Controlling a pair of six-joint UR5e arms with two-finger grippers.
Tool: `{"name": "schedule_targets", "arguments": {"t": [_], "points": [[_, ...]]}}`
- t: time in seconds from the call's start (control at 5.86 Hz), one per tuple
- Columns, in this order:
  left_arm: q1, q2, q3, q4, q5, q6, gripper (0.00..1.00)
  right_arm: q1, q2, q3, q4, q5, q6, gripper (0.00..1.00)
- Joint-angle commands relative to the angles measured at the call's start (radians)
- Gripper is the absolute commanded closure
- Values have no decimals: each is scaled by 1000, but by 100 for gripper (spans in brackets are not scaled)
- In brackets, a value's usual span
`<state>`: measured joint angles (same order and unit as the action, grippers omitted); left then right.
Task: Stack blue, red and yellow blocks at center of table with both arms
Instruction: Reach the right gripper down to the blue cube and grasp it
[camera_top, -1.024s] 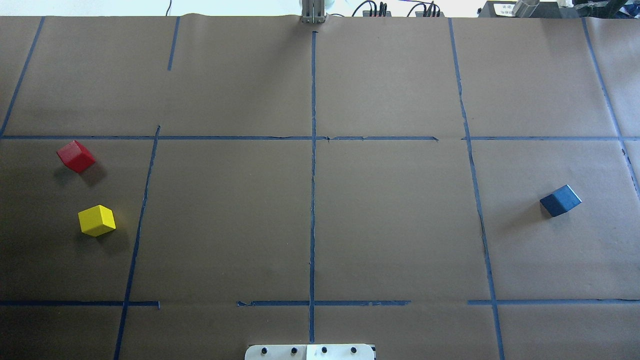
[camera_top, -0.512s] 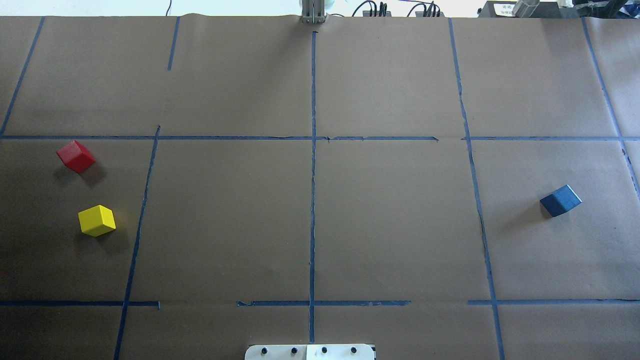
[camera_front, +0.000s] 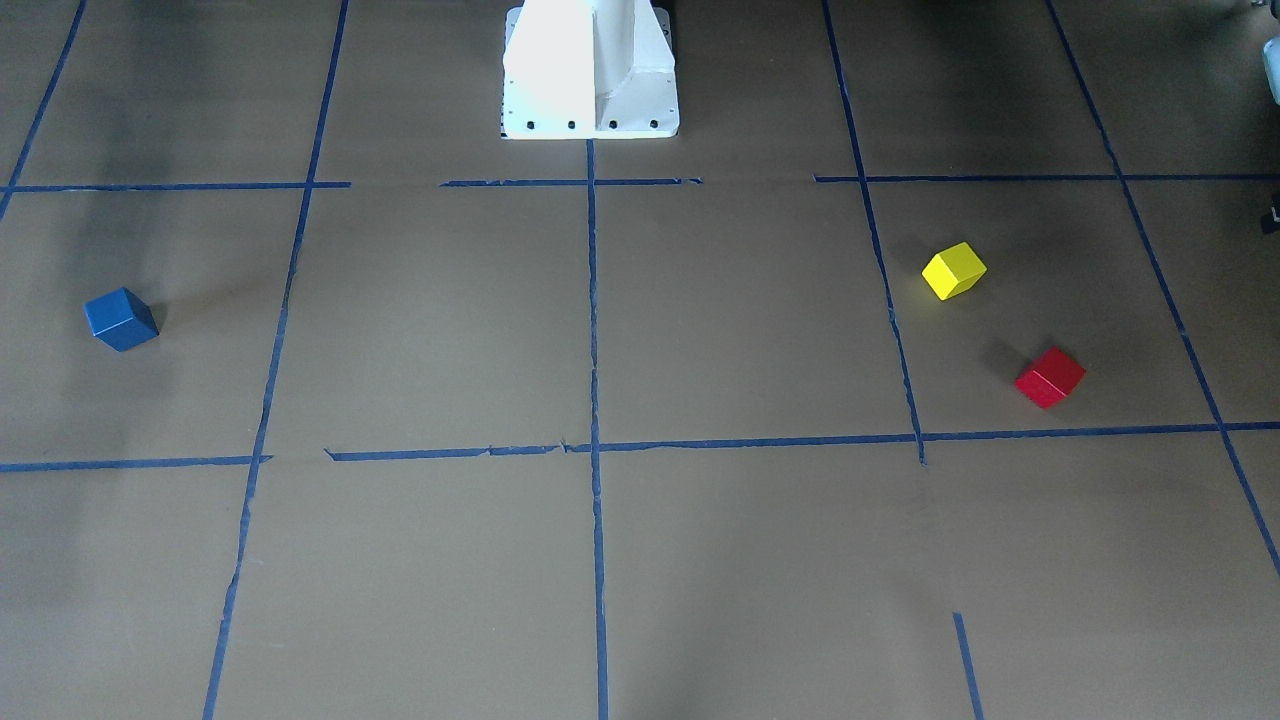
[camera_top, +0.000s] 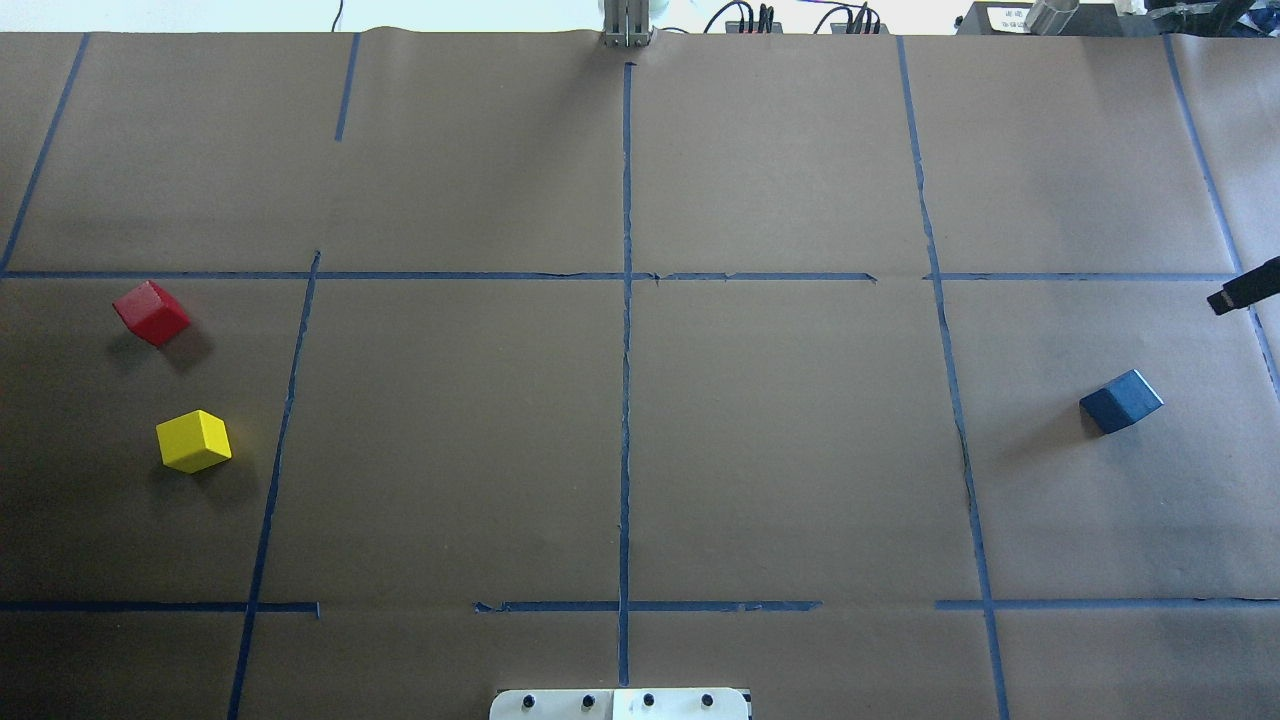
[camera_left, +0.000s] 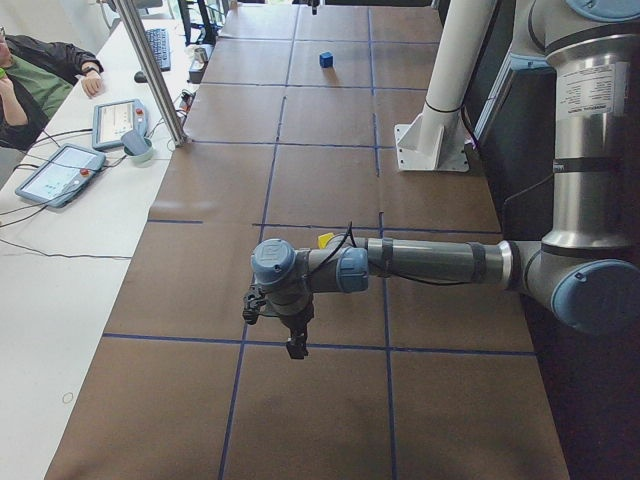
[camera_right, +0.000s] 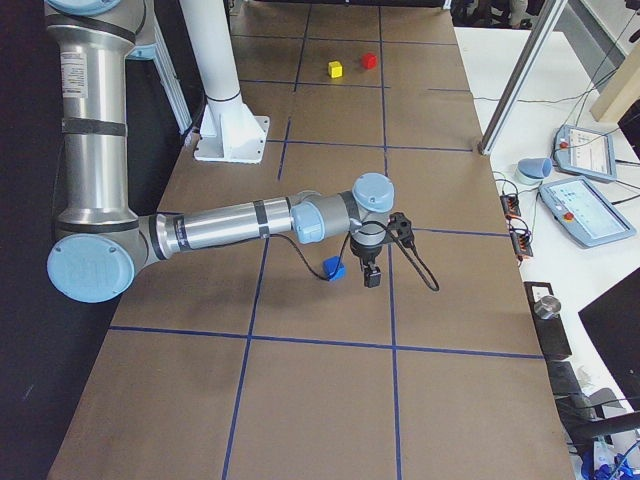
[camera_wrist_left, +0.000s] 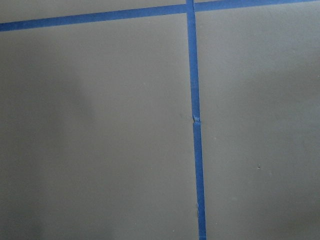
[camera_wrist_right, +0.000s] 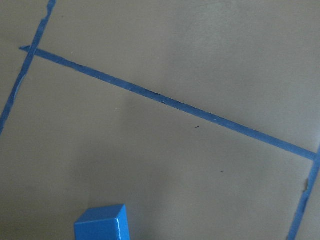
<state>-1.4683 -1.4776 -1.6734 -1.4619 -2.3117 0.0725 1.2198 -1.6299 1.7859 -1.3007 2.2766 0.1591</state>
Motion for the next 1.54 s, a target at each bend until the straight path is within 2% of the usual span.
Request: {"name": "schedule_targets", "arguments": {"t": [0.0,0.17,0.34,0.51,0.85,1.02,1.2,1.37], "points": [[0,0,0,0,0,0,0,-122,-79,-3,239,-32,136,0],[0,-1,-2,0,0,0,0,-199,-85,-9,291,-54,190,0],[0,-1,-3,0,0,0,0,-260,-82,-23,293,-105,206,0],[0,-1,-3,0,0,0,0,-282,-67,-72,299,-117,209,0],[0,-1,-2,0,0,0,0,-296,-68,-111,299,-115,209,0],[0,-1,-2,0,0,0,0,-301,-68,-115,297,-114,214,7],[0,-1,-2,0,0,0,0,-301,-64,-112,299,-109,240,78],[0,-1,0,0,0,0,0,-299,-36,-108,297,-109,270,98]]}}
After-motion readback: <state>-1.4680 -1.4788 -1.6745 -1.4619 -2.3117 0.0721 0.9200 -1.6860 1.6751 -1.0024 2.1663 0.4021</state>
